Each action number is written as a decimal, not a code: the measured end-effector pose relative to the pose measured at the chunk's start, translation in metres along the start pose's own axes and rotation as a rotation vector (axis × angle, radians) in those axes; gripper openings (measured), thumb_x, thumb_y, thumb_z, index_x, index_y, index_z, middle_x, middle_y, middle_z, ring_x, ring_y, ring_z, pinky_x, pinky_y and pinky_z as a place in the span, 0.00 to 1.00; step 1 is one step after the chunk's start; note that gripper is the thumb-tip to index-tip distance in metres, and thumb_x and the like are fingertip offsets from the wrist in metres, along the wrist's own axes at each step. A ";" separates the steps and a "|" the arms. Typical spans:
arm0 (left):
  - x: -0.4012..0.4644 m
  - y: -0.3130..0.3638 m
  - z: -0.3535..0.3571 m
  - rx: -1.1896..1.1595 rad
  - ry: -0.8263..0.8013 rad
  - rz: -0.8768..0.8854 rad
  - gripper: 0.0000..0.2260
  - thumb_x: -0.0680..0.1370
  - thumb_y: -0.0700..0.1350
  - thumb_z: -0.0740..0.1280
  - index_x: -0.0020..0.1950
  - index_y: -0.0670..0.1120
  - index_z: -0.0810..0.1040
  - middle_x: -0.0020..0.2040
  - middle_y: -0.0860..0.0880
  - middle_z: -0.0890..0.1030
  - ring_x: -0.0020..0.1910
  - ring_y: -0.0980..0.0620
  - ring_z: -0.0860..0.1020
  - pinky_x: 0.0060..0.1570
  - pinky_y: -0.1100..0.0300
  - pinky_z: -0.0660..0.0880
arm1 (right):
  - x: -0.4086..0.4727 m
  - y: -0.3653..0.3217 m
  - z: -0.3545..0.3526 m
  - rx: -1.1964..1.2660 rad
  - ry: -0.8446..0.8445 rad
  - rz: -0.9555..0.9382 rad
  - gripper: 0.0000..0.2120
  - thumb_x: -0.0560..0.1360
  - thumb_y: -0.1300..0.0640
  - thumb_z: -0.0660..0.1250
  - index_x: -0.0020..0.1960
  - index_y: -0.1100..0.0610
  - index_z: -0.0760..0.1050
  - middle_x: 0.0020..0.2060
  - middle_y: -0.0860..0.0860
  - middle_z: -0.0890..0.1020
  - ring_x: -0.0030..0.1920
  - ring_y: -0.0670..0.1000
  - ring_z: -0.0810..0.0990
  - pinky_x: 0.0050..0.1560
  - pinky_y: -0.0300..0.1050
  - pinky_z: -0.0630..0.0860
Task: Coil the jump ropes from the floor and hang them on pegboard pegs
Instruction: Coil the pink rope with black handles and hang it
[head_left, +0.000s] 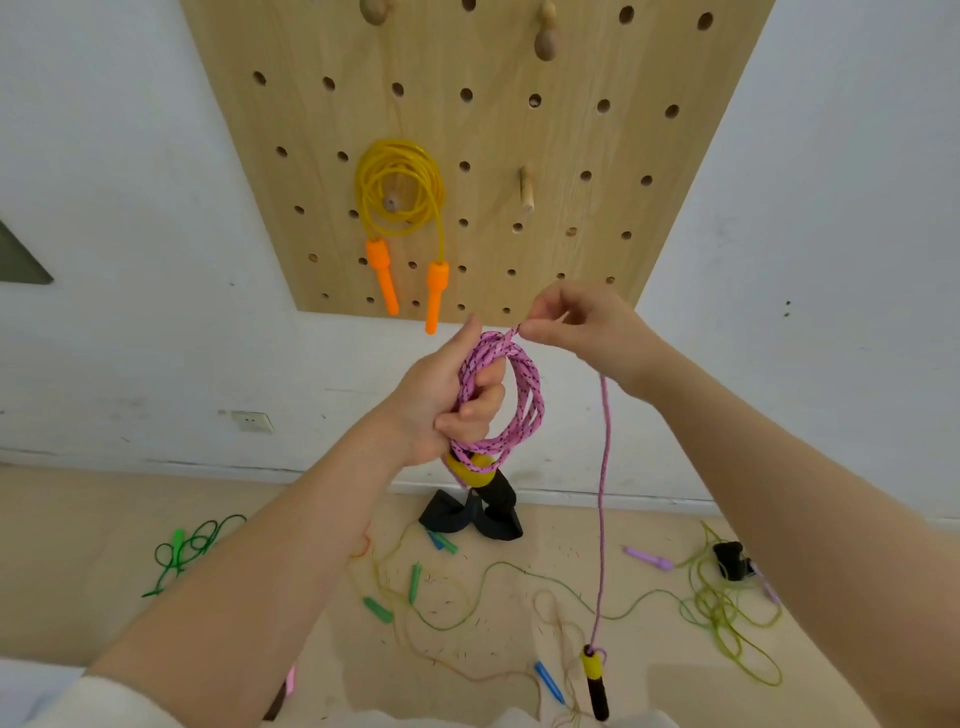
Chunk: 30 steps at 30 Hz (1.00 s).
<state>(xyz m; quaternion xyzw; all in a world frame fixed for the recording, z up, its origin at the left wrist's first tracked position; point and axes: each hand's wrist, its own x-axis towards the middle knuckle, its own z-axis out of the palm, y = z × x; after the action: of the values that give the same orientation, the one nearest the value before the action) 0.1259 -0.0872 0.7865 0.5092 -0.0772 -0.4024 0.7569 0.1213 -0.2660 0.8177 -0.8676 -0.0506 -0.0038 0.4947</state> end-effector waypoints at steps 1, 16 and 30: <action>0.000 0.002 0.002 -0.023 -0.008 0.011 0.29 0.78 0.63 0.46 0.24 0.48 0.67 0.17 0.52 0.62 0.13 0.59 0.55 0.18 0.65 0.47 | -0.004 0.003 0.002 0.118 -0.077 0.070 0.08 0.76 0.50 0.64 0.48 0.53 0.77 0.34 0.41 0.77 0.32 0.39 0.69 0.34 0.34 0.63; 0.005 -0.005 0.038 -0.408 -0.092 0.451 0.16 0.68 0.55 0.66 0.25 0.47 0.74 0.39 0.46 0.85 0.33 0.55 0.82 0.36 0.64 0.78 | -0.020 0.029 -0.006 0.086 -0.223 0.128 0.11 0.78 0.59 0.59 0.39 0.64 0.71 0.30 0.51 0.67 0.31 0.47 0.64 0.35 0.39 0.63; 0.041 -0.030 0.041 0.439 0.410 0.133 0.07 0.81 0.46 0.57 0.48 0.45 0.71 0.40 0.45 0.76 0.36 0.48 0.76 0.38 0.56 0.74 | -0.045 0.013 0.003 -0.573 -0.502 -0.199 0.12 0.76 0.53 0.65 0.40 0.60 0.78 0.30 0.49 0.74 0.30 0.46 0.67 0.32 0.35 0.62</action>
<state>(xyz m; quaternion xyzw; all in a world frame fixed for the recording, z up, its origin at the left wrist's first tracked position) 0.1154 -0.1496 0.7687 0.7250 -0.0410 -0.2146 0.6531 0.0778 -0.2736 0.8027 -0.9354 -0.2507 0.1466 0.2018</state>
